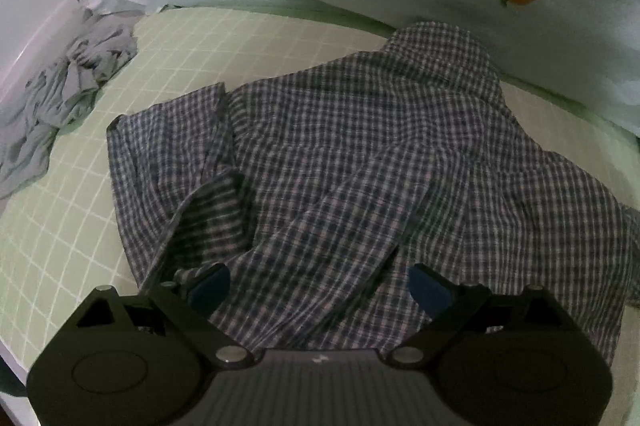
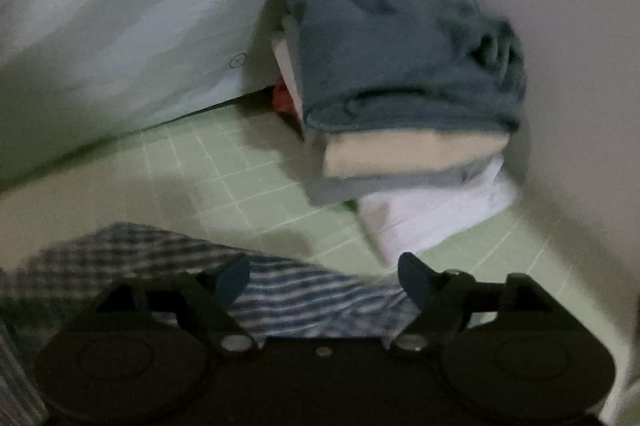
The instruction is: Fold clothes
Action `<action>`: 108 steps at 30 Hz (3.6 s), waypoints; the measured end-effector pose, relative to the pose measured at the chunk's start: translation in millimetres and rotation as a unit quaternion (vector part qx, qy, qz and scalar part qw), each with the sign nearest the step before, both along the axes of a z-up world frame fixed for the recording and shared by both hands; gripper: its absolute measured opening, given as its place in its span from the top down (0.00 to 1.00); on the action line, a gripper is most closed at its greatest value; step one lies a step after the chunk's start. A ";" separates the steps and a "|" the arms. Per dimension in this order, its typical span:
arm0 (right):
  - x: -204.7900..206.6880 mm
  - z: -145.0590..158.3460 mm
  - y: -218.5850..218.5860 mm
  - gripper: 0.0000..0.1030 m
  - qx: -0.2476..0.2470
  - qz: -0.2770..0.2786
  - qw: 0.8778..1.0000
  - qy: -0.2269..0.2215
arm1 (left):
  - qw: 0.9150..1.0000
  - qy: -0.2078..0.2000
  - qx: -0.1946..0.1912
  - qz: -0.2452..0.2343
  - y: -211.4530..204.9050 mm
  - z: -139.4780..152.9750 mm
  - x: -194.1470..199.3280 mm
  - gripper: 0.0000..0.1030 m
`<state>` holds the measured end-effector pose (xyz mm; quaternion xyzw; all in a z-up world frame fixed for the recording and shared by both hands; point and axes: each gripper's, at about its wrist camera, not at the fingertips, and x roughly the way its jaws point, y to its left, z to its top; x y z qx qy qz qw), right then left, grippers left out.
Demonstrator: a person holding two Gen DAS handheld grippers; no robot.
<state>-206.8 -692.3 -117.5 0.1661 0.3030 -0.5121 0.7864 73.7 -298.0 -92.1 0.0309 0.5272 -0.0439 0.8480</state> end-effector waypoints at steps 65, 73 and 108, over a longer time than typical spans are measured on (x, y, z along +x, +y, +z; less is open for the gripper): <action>-149.6 -40.4 -70.5 0.82 0.035 -0.156 0.986 0.049 | 0.998 0.031 -0.037 0.033 9.8 -13.2 -5.0 0.07; -106.5 -12.5 -52.8 0.27 0.002 -0.164 0.984 0.067 | 0.995 0.025 -0.044 0.084 38.3 -16.5 -3.3 0.07; 419.9 6.1 69.8 0.96 0.005 0.396 0.918 -0.015 | 0.988 -0.010 -0.124 0.091 138.0 -28.4 77.2 0.07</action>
